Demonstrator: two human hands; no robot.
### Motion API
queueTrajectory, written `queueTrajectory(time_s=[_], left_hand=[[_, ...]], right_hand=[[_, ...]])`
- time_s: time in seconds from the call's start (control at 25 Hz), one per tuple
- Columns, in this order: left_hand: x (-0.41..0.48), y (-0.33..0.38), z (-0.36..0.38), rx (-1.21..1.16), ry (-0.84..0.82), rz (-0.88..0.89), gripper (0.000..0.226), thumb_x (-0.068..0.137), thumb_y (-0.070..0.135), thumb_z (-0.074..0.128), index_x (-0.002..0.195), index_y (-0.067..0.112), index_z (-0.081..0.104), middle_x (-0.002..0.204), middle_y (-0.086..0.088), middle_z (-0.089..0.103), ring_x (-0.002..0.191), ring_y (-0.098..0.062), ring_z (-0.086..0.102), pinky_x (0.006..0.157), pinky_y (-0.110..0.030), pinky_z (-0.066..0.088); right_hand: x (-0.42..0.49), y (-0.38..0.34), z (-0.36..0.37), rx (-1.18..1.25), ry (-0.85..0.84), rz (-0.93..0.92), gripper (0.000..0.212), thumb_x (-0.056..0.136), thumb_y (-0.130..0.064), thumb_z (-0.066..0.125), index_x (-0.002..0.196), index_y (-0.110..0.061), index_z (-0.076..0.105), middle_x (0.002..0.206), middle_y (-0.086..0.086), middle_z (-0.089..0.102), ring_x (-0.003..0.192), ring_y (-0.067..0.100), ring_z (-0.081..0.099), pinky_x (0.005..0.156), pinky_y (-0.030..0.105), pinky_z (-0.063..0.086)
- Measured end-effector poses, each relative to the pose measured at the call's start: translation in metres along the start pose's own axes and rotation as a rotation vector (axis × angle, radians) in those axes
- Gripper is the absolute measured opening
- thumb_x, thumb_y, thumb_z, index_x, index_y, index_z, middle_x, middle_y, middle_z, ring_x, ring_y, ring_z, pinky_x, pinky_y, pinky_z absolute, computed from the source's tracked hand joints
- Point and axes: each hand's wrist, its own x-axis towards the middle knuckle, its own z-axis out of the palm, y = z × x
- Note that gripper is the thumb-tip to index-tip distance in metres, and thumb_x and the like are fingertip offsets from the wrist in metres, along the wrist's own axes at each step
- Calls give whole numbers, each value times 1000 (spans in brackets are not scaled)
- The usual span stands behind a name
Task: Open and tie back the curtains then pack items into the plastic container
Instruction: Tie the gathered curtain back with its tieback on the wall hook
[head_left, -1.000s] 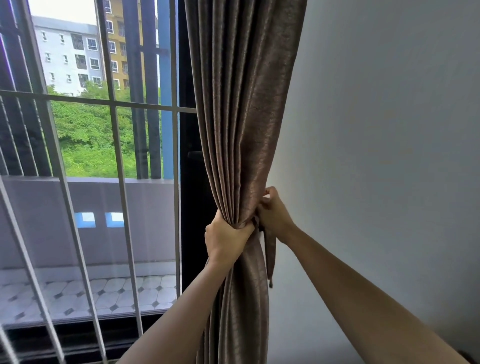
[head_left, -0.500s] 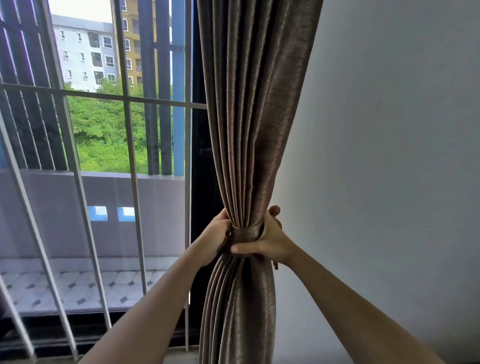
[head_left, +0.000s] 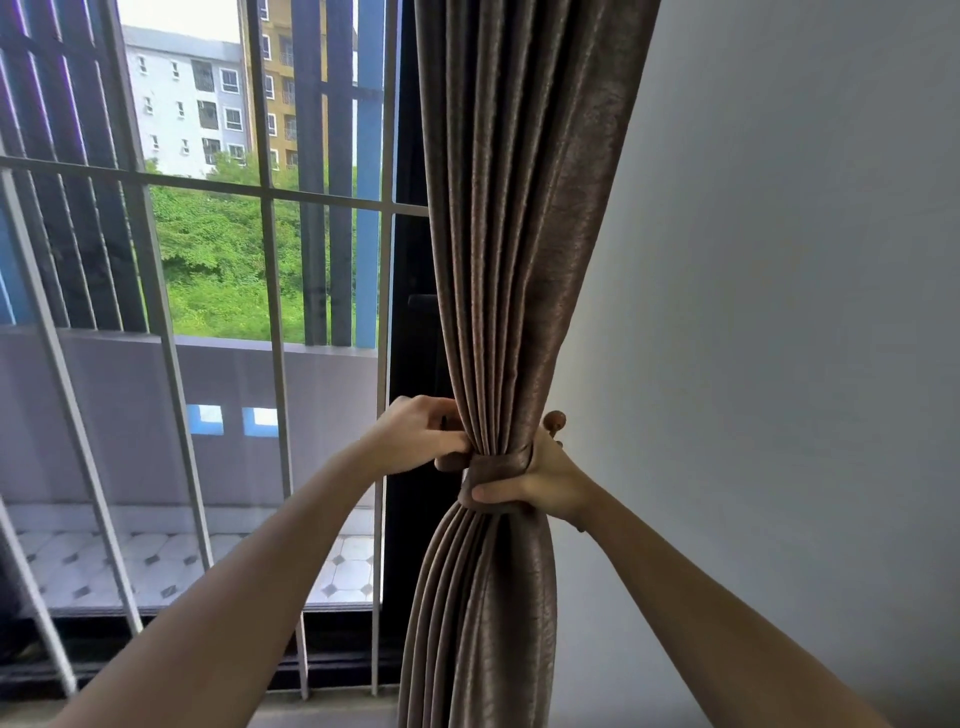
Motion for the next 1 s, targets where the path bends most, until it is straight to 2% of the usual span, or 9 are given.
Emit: queueTrajectory(time_s=[0.08, 0.16, 0.28, 0.4, 0.48, 0.56, 0.64, 0.8, 1.0], left_hand=[[4, -7, -10, 278, 85, 68, 20, 79, 49, 61, 66, 34, 59, 69, 13, 47, 74, -10, 51, 64, -27, 32], [8, -16, -21, 512, 124, 40, 37, 79, 64, 54, 73, 28, 61, 87, 8, 48, 91, -13, 48, 74, -33, 32], [7, -21, -33, 621, 191, -41, 53, 77, 72, 50, 84, 24, 71, 103, 6, 52, 102, -15, 44, 81, -39, 32], [2, -21, -24, 797, 298, -101, 58, 77, 70, 53, 86, 16, 72, 107, 3, 62, 109, -22, 46, 86, -42, 34], [-2, -14, -19, 910, 358, -199, 63, 78, 71, 51, 85, 13, 70, 98, -1, 67, 109, -26, 51, 86, -41, 36], [-3, -10, -23, 815, 352, -259, 58, 80, 67, 53, 78, 10, 64, 79, -6, 63, 86, -26, 58, 76, -34, 39], [-1, -13, -29, 521, 291, -237, 46, 84, 52, 61, 74, 7, 60, 63, -3, 52, 61, -22, 52, 56, -26, 35], [1, -21, -20, 397, 294, -122, 21, 87, 30, 64, 94, 11, 61, 74, -2, 52, 66, -23, 53, 58, -29, 35], [9, -29, -16, 565, 254, -152, 21, 90, 32, 59, 100, 15, 66, 77, -2, 54, 68, -21, 51, 60, -28, 35]], right_hand=[[1, 2, 0, -31, 12, 9, 52, 66, 2, 80, 110, -11, 57, 96, -2, 68, 90, 7, 67, 75, 16, 52], [4, 4, 1, -67, 17, 24, 57, 65, -10, 84, 114, -9, 55, 102, 4, 67, 94, 12, 66, 79, 21, 54], [6, 9, 3, -98, 58, 33, 73, 60, -29, 87, 121, -14, 50, 109, 2, 64, 99, 14, 65, 88, 31, 55], [1, 14, 12, -94, 156, -1, 92, 55, -39, 88, 131, -21, 39, 116, -6, 61, 104, 9, 62, 89, 27, 54], [-3, 17, 23, -80, 257, 1, 98, 50, -48, 88, 131, -26, 37, 117, -11, 60, 103, 6, 62, 87, 24, 54], [-4, 18, 32, -71, 345, 4, 99, 49, -51, 87, 131, -27, 36, 117, -12, 59, 102, 6, 62, 87, 23, 54], [0, 19, 34, -91, 402, 9, 95, 52, -48, 87, 130, -26, 37, 113, -13, 60, 99, 5, 62, 85, 21, 53], [14, 26, 27, -137, 398, 32, 80, 60, -40, 85, 126, -24, 41, 106, -16, 62, 95, 3, 63, 85, 25, 54], [25, 29, 22, -230, 442, 68, 85, 57, -61, 78, 126, -28, 40, 116, -12, 60, 103, 8, 60, 90, 39, 54]])
